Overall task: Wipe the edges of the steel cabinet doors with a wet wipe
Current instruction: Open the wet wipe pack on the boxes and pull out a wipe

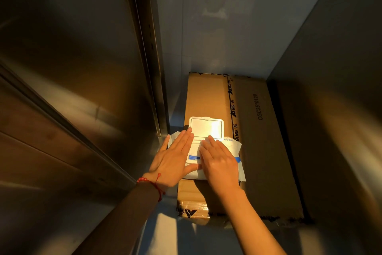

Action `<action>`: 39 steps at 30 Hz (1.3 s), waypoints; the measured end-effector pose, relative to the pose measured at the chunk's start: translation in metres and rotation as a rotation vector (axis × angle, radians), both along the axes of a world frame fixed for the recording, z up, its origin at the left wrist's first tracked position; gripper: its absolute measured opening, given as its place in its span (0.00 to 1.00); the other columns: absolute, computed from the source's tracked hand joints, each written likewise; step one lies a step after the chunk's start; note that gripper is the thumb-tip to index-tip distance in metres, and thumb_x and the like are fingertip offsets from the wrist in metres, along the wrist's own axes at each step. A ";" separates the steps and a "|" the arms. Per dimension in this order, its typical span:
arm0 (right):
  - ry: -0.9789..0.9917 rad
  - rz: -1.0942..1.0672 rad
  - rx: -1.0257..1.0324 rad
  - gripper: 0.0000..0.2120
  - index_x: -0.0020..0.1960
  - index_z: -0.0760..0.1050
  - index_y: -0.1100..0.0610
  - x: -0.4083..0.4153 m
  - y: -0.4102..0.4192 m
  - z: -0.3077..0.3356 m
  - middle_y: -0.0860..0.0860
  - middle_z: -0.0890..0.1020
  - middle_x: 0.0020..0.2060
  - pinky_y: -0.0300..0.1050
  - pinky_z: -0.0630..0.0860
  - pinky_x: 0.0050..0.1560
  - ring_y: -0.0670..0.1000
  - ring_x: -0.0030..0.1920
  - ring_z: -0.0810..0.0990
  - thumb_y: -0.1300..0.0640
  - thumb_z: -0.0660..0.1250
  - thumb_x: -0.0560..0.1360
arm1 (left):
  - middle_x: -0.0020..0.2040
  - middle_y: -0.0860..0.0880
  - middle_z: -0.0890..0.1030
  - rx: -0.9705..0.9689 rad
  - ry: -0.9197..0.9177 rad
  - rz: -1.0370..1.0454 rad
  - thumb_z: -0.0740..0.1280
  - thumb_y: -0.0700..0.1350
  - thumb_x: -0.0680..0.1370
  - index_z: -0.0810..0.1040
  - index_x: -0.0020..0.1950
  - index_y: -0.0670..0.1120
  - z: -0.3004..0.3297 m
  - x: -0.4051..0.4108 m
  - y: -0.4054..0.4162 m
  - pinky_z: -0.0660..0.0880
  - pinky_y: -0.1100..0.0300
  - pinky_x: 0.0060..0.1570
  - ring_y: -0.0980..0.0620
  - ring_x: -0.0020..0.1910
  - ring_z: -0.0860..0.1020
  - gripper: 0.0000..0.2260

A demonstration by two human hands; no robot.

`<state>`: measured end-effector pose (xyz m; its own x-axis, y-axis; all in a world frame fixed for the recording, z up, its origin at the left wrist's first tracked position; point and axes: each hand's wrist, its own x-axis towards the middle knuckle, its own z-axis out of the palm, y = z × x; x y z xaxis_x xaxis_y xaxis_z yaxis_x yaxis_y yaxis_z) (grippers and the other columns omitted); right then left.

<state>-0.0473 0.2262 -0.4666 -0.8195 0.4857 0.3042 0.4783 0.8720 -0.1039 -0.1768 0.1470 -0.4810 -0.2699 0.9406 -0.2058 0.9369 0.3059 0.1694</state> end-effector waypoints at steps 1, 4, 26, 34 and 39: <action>0.007 0.002 0.015 0.26 0.46 0.84 0.61 0.001 0.000 0.000 0.56 0.84 0.46 0.50 0.78 0.49 0.55 0.49 0.83 0.54 0.84 0.50 | 0.76 0.51 0.36 0.001 -0.009 0.002 0.49 0.66 0.76 0.30 0.71 0.51 0.000 0.000 0.000 0.37 0.51 0.73 0.53 0.74 0.38 0.36; 0.043 0.020 0.057 0.26 0.44 0.84 0.61 0.004 0.002 0.001 0.56 0.85 0.46 0.49 0.77 0.50 0.55 0.49 0.83 0.53 0.84 0.49 | 0.76 0.51 0.36 0.009 -0.025 0.004 0.50 0.66 0.76 0.32 0.73 0.49 -0.001 -0.001 0.000 0.37 0.51 0.73 0.54 0.74 0.38 0.38; 0.102 0.030 0.146 0.26 0.47 0.82 0.64 0.030 0.020 -0.003 0.61 0.83 0.50 0.55 0.76 0.52 0.60 0.52 0.81 0.56 0.84 0.52 | 0.76 0.51 0.38 0.064 -0.099 0.021 0.53 0.65 0.76 0.34 0.75 0.48 -0.007 -0.003 0.002 0.33 0.56 0.68 0.54 0.75 0.39 0.39; 0.067 0.024 0.137 0.29 0.48 0.82 0.64 0.037 0.024 -0.001 0.61 0.82 0.50 0.56 0.77 0.50 0.60 0.52 0.81 0.57 0.84 0.50 | 0.77 0.52 0.39 0.071 -0.123 0.029 0.54 0.65 0.76 0.35 0.75 0.48 -0.008 -0.003 0.002 0.34 0.55 0.69 0.54 0.75 0.40 0.40; 0.062 0.032 0.129 0.27 0.46 0.82 0.64 0.041 0.027 -0.003 0.60 0.82 0.51 0.55 0.76 0.52 0.59 0.54 0.81 0.59 0.84 0.50 | 0.77 0.52 0.40 0.079 -0.144 0.036 0.55 0.64 0.76 0.35 0.75 0.48 -0.007 -0.003 0.002 0.34 0.56 0.69 0.54 0.75 0.41 0.39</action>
